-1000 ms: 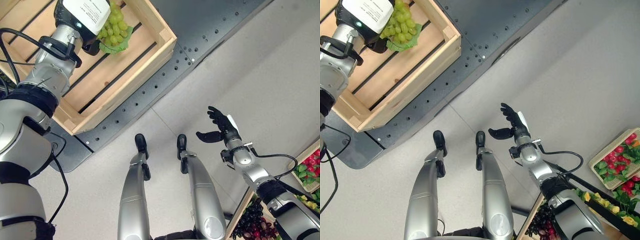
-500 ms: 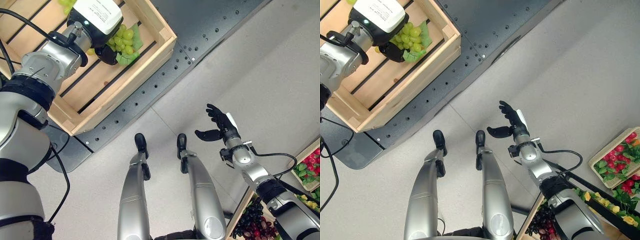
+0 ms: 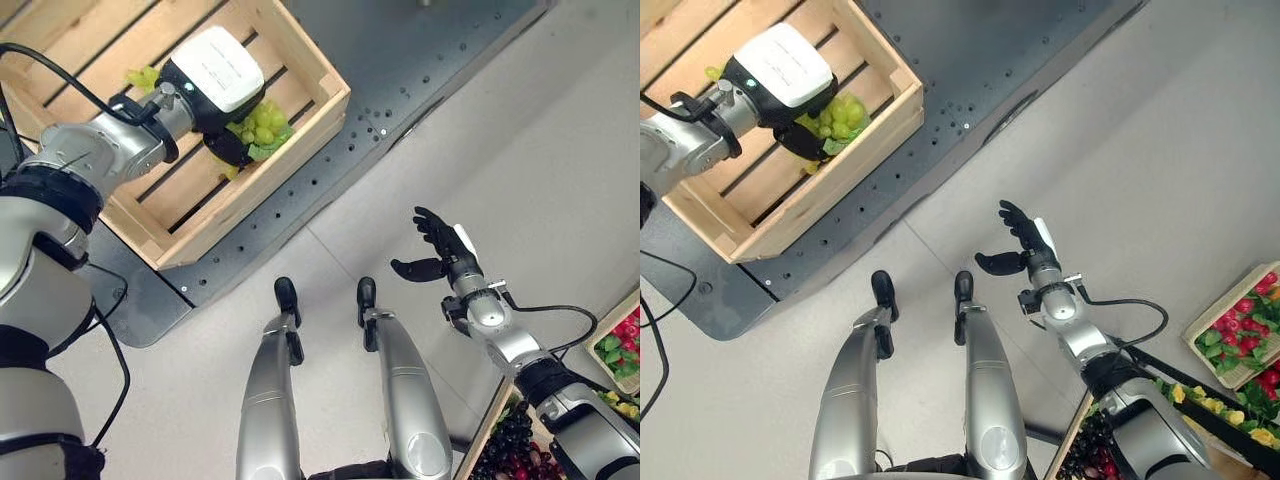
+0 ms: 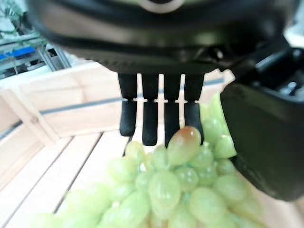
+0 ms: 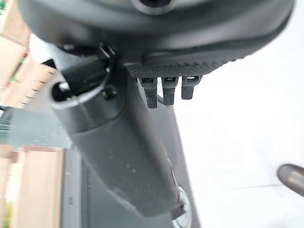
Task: Pick up the fruits from the basket on one side to the basket on the other side
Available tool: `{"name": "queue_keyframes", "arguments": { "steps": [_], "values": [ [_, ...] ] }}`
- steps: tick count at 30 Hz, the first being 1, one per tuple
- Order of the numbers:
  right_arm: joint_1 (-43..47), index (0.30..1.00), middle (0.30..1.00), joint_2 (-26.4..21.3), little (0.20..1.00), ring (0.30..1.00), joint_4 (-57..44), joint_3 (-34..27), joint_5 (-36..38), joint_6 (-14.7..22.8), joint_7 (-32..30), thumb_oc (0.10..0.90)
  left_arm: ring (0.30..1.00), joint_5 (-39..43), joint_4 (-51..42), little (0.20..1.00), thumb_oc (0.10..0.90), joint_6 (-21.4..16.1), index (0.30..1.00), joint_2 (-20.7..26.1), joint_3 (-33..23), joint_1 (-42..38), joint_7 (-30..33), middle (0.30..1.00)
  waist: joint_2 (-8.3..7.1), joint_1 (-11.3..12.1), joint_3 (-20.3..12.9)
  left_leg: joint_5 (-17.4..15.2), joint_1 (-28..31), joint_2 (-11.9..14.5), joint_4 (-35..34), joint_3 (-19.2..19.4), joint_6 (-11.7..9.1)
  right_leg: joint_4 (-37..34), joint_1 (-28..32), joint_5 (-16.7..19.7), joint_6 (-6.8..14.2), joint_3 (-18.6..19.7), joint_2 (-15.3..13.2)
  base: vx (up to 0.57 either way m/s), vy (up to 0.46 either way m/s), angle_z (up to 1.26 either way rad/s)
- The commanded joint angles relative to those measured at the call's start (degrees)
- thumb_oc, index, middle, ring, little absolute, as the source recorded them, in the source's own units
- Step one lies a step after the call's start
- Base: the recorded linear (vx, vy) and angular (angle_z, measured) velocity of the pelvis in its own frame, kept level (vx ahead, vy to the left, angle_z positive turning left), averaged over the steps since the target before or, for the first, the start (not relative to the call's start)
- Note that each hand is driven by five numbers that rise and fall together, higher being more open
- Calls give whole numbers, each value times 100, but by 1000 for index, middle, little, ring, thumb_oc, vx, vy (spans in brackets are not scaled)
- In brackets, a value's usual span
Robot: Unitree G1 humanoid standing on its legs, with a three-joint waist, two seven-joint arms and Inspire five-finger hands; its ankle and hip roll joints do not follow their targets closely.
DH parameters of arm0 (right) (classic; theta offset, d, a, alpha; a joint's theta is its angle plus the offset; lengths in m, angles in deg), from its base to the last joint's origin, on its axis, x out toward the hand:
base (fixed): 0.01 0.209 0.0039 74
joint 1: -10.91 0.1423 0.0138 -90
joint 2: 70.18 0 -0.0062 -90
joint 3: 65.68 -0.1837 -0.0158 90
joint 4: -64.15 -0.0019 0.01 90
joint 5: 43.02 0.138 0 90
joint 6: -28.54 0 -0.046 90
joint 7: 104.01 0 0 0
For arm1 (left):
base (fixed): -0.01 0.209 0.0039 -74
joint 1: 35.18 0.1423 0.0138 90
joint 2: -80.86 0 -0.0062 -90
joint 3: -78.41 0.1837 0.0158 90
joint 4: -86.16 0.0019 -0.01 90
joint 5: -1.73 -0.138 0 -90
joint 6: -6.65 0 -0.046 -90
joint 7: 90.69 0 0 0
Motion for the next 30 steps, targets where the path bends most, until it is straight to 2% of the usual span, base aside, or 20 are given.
{"name": "queue_keyframes", "arguments": {
  "steps": [1,2,5,6,8,9,11,12,13,14,17,19,21,22,26,28,29,30],
  "values": [
    [-155,900,900,-332,900,900,-712,-683,49,466,75,800,300,953,-106,300,400,929,300,197,-1140,-62,964,300,211,126,-67,-694,876,-21,-60,247,-148,-645,451,716,233,-11,41,0,0,0],
    [-183,900,900,-328,900,900,-745,-691,32,469,70,800,300,1175,-99,300,400,944,300,226,-1240,24,1041,300,210,135,-67,-704,952,-26,-73,243,-147,-662,522,708,234,-14,32,4,-31,-1],
    [-309,900,900,-273,900,900,-920,-761,-129,459,61,800,300,1800,-206,300,400,884,300,243,-2006,590,1265,300,221,186,-67,-739,1296,-54,-116,211,-162,-715,858,651,227,-50,-22,0,0,0],
    [-377,900,900,-218,900,900,-959,-805,-239,444,100,800,300,2023,-304,300,400,818,300,201,-2486,929,1321,300,234,209,-67,-747,1527,-68,-162,183,-179,-748,1077,621,221,-58,-60,38,6,-1],
    [-433,900,900,-186,900,900,-1003,-839,-321,427,152,800,300,2231,-427,300,400,835,300,149,-2869,1198,1340,300,240,225,-67,-757,1762,-81,-225,159,-198,-802,1299,597,218,-66,-93,57,8,-1],
    [-502,900,900,-166,900,900,-1050,-863,-382,433,211,800,300,2405,-577,300,400,898,300,101,-3244,1463,1322,300,251,241,-67,-761,2037,-92,-309,151,-216,-893,1575,576,207,-82,-131,70,11,0],
    [-553,900,900,-164,900,900,-1114,-891,-402,454,288,800,300,2663,-709,300,400,977,300,49,-3562,1696,1374,300,265,252,-67,-761,2255,-105,-369,145,-229,-961,1796,559,197,-93,-163,62,16,-2],
    [-605,900,900,-150,900,900,-1168,-908,-430,461,346,800,300,2895,-770,300,400,958,300,10,-3866,1931,1390,300,296,260,-121,-763,2474,-101,-461,145,-247,-1023,1997,536,201,-114,-202,52,17,-1],
    [-621,900,900,-143,900,900,-1179,-908,-439,482,357,800,300,2966,-791,300,400,968,300,-1,-3924,1985,1400,300,303,257,-141,-761,2512,-101,-485,145,-249,-1037,2028,534,202,-117,-207,105,18,-2],
    [-722,900,900,-112,900,900,-1289,-923,-467,508,406,800,300,3195,-885,300,400,883,300,-68,-4226,2256,1423,300,333,262,-282,-758,2690,-105,-589,133,-265,-1113,2192,522,206,-131,-236,84,4,-1],
    [-862,900,900,-89,900,900,-1453,-965,-467,647,510,800,300,3500,-1092,300,400,744,300,-116,-4559,2571,1477,300,378,266,-435,-741,2900,-120,-739,110,-284,-1238,2402,510,213,-144,-261,81,-6,0],
    [-996,900,900,-19,900,900,-1613,-991,-559,706,636,800,300,3729,-1321,300,400,564,300,-169,-4901,2928,1398,300,454,293,-698,-700,3147,-150,-986,98,-302,-1471,2683,515,227,-175,-299,106,-1,5],
    [-1077,900,900,6,900,900,-1691,-982,-607,716,682,800,300,3827,-1441,300,400,434,300,-217,-5054,3132,1368,300,497,304,-833,-698,3296,-173,-1101,89,-308,-1572,2849,501,239,-194,-314,118,6,3],
    [-1158,900,900,30,900,900,-1706,-979,-652,711,767,800,300,3599,-1551,300,400,406,300,-263,-5150,3320,1272,300,540,311,-988,-690,3472,-190,-1237,87,-313,-1695,3047,487,251,-224,-325,194,14,-1],
    [-1413,900,900,-99,900,900,-1754,-1042,-615,668,1013,800,300,3331,-1613,300,400,426,300,-161,-5088,3597,904,300,624,279,-1297,-673,3831,-228,-1492,113,-331,-1968,3460,481,263,-264,-310,173,22,0],
    [-1461,900,900,-174,900,900,-1738,-1055,-571,619,1080,800,300,3340,-1563,300,400,447,300,-144,-5046,3661,729,300,649,257,-1335,-699,3896,-236,-1498,137,-321,-1972,3510,461,258,-266,-313,118,36,-1],
    [-1471,900,900,-194,900,900,-1725,-1064,-556,601,1102,800,385,3321,-1552,385,456,474,385,-141,-5028,3677,677,385,655,250,-1339,-707,3910,-240,-1499,145,-316,-1968,3517,453,257,-263,-314,79,41,0],
    [-1484,900,900,-221,900,900,-1676,-1071,-534,590,1134,800,585,3276,-1539,585,590,538,585,-150,-4973,3713,604,585,671,236,-1327,-715,3922,-243,-1492,156,-309,-1951,3525,435,251,-254,-313,25,39,0]
  ]
}}
